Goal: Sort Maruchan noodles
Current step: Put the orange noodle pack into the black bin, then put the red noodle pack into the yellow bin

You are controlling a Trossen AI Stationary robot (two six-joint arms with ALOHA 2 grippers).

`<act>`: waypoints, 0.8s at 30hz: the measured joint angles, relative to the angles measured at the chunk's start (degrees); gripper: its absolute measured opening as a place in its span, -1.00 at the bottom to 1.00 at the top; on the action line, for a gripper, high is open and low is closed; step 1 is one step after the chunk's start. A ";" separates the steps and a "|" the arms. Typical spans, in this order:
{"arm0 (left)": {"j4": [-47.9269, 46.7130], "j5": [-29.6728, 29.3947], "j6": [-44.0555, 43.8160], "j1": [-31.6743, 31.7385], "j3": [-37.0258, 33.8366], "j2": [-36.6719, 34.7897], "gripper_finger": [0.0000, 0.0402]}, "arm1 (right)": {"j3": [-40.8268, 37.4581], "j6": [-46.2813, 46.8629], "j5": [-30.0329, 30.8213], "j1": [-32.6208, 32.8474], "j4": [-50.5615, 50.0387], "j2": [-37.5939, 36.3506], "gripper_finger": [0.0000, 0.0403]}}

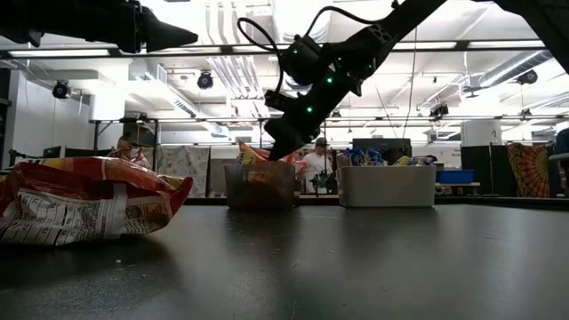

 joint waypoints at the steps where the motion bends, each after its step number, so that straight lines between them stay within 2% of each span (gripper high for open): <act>1: 0.00 0.00 0.00 0.00 0.00 0.00 -0.80 | -0.01 -0.21 0.06 0.01 0.04 -0.09 -0.96; 11: -0.11 0.00 -2.22 0.00 0.00 0.00 -0.80 | -0.11 -0.29 1.53 0.27 -1.01 -4.59 -0.96; 16: -3.72 0.01 -9.43 -0.01 0.00 0.38 -0.80 | -0.11 1.51 1.54 0.70 -5.49 -10.01 -0.96; 20: -10.46 0.14 -18.13 0.00 0.02 1.52 -0.80 | -0.44 3.60 1.59 1.86 -12.89 -15.30 -0.96; 24: -16.76 0.24 -27.73 -0.04 0.02 4.30 -0.80 | -4.06 5.32 1.51 4.21 -15.91 -21.68 -0.96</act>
